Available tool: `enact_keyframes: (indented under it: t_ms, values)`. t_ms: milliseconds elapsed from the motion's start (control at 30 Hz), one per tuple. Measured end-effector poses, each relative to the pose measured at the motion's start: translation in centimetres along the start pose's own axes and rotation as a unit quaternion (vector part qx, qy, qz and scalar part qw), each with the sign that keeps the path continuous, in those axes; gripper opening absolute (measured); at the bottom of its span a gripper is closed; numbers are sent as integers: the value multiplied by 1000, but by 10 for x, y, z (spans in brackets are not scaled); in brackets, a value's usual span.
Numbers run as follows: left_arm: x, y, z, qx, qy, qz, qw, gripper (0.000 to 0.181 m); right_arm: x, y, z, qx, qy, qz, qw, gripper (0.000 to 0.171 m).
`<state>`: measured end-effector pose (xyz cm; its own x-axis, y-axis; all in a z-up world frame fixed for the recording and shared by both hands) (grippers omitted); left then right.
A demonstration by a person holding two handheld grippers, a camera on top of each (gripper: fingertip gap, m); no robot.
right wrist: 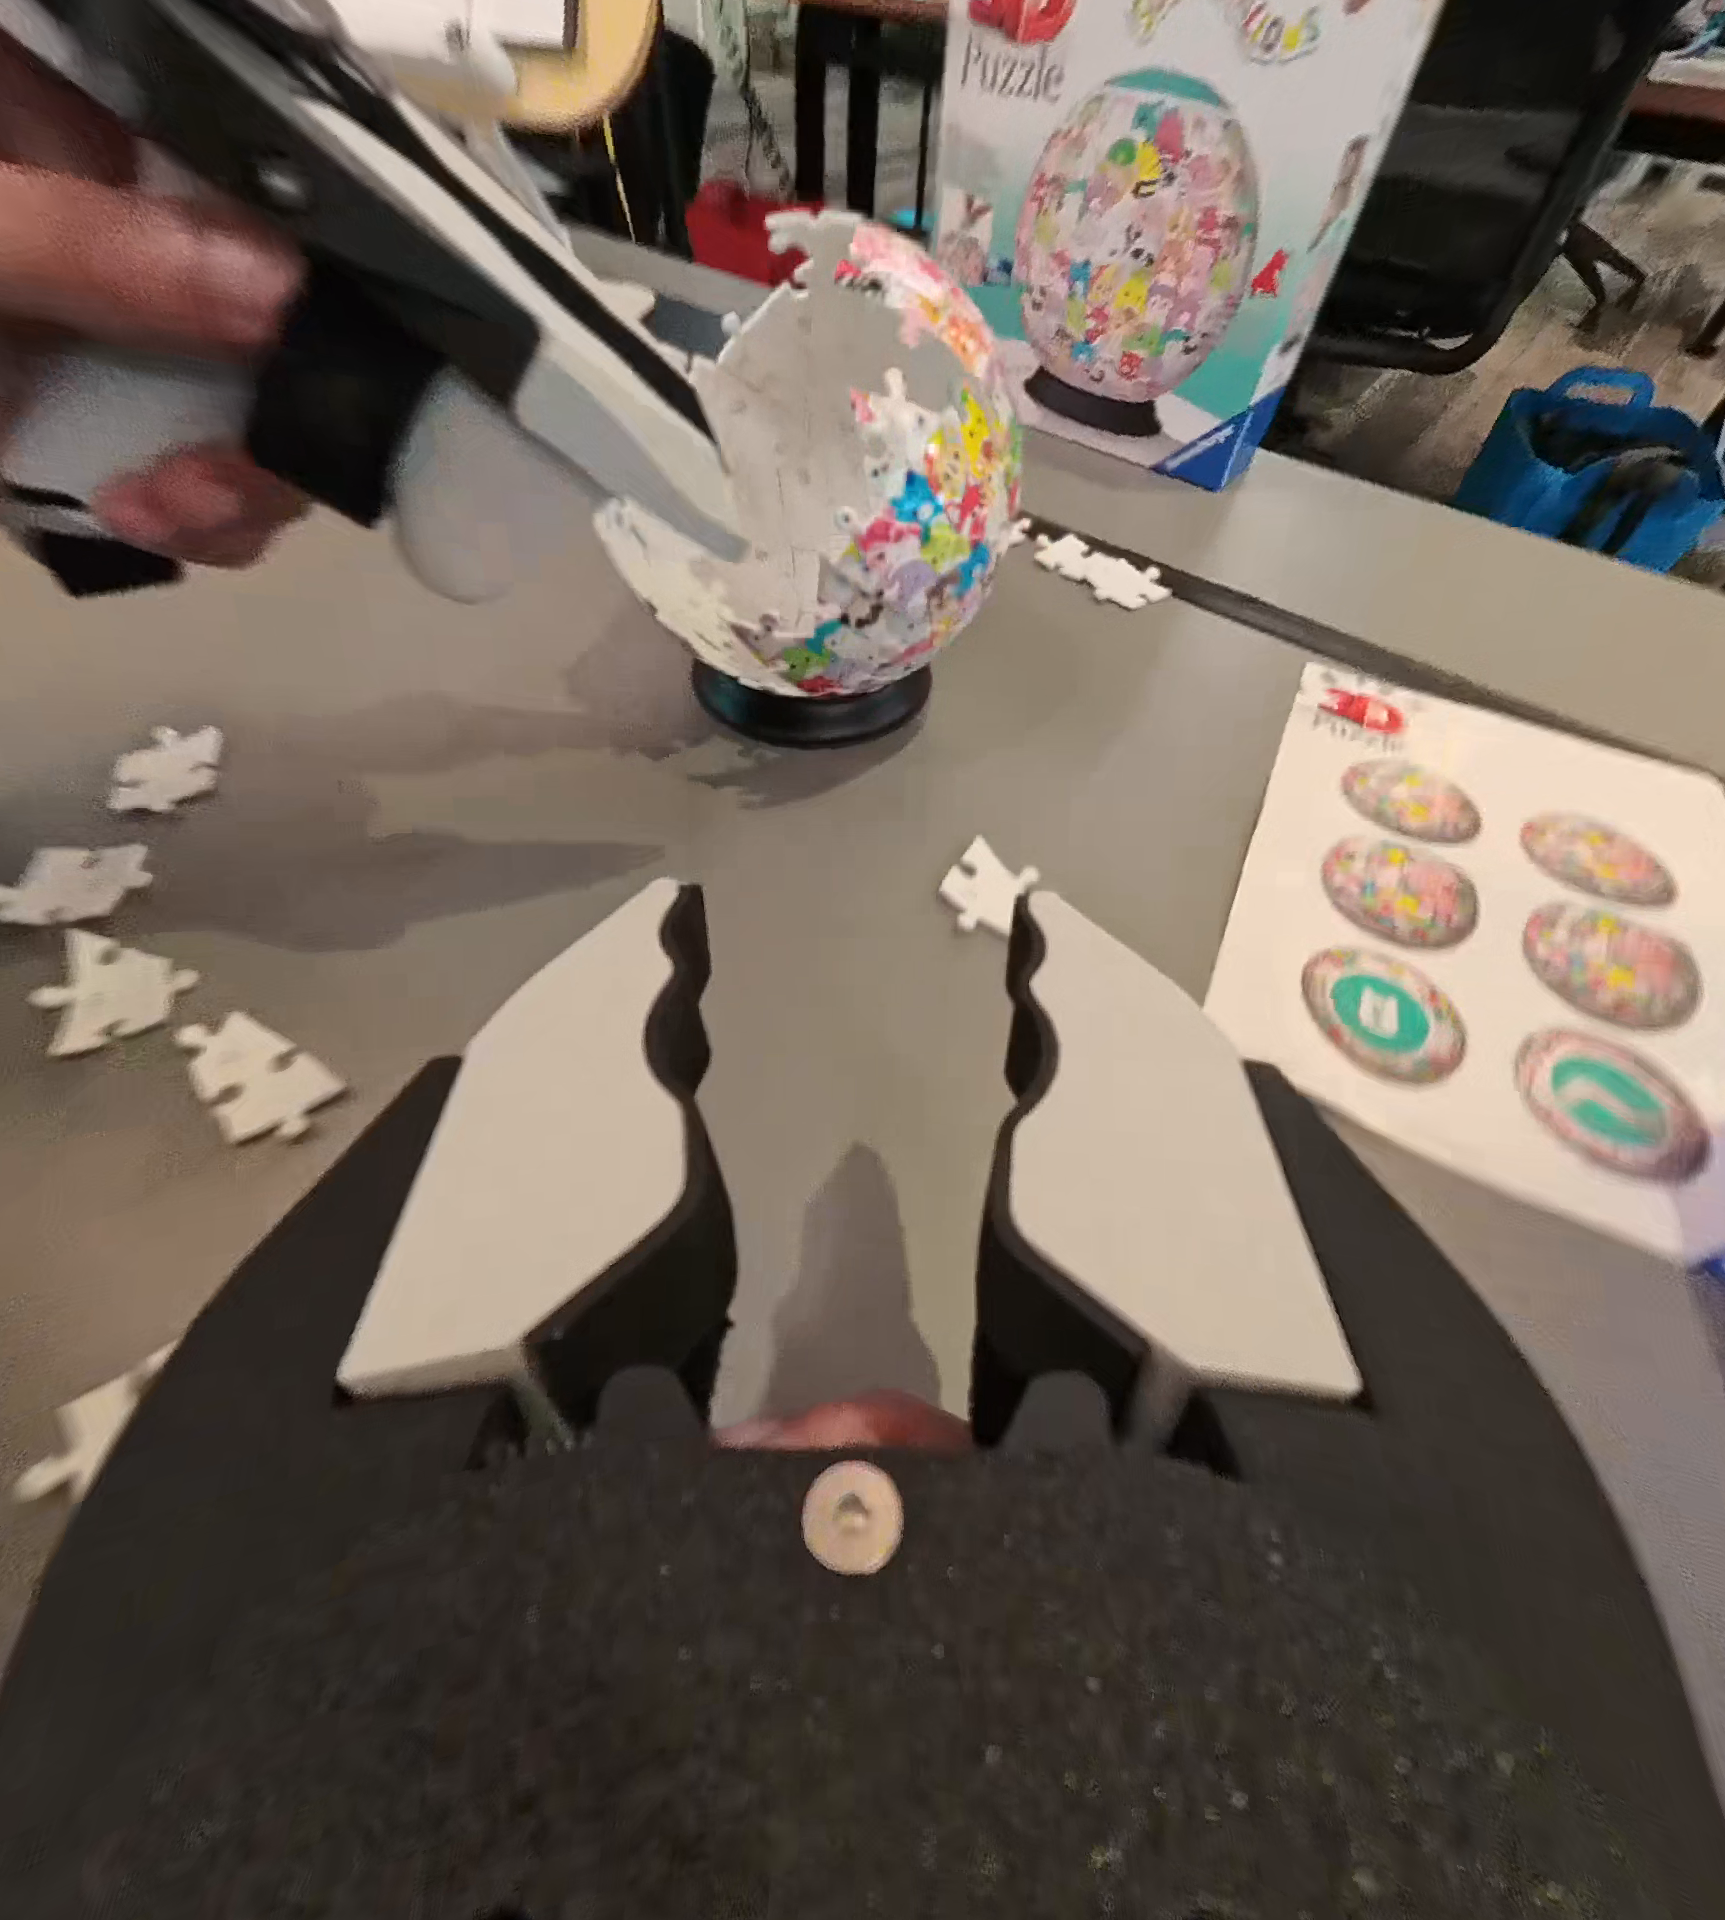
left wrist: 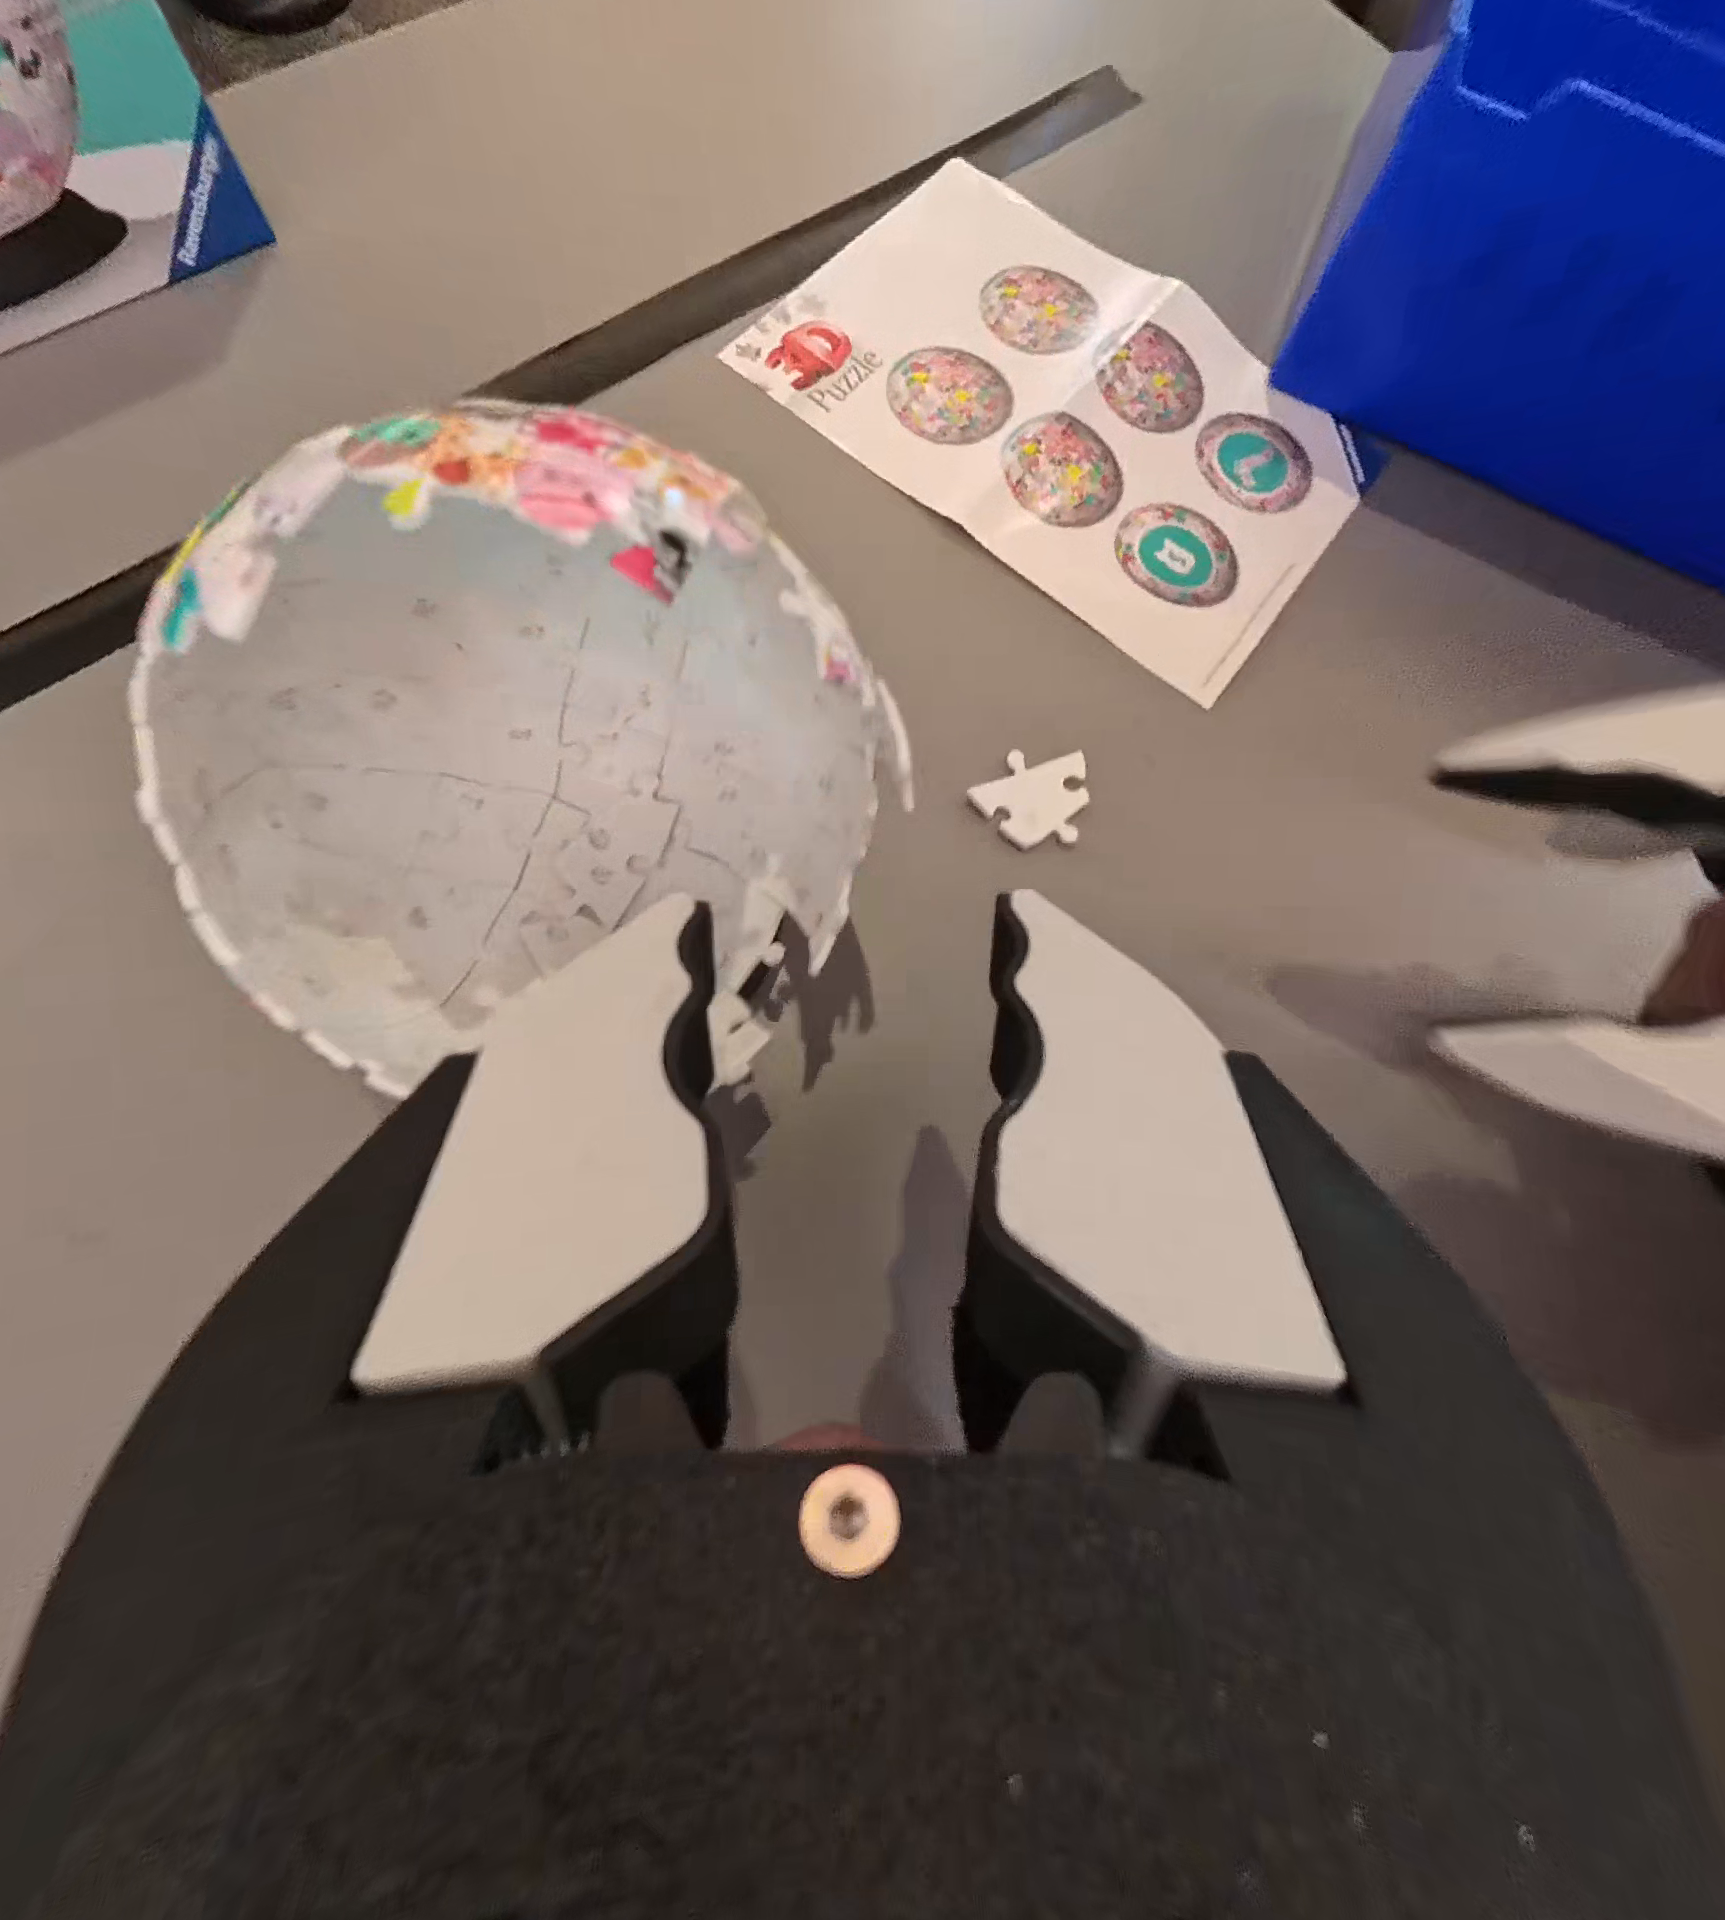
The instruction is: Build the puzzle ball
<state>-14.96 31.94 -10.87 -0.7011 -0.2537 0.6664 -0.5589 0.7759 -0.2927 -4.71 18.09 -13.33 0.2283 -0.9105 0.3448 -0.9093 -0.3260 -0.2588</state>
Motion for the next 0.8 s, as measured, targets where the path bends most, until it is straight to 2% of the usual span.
enact_keyframes:
  t_ms: [100,267,367,800]
  values:
    - [-12,-2,-9,7,2,-54,999,43,29,-2,8,-37,-22,14,999,49]
    - [-19,-5,-14,-12,20,-113,993,38,56,-21,-2,-17,-62,46,997,49]
    - [-21,-12,-19,-21,27,-121,992,38,58,-24,-1,-52,-77,19,995,48]
    - [-26,-18,-31,-49,30,-145,988,25,61,-22,-4,-46,-87,4,995,47]
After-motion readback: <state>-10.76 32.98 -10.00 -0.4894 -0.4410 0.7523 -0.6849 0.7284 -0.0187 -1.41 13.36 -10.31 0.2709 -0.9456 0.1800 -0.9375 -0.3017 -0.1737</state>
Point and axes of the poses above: each gripper's, where its closed fingertips meet, x back along the fingers, z out of its underside, y = z × x across the jaws, the point moved 5 cm from there along x, back along the fingers, and after that the axes turned 14 degrees about x, right-handed, at the moved point
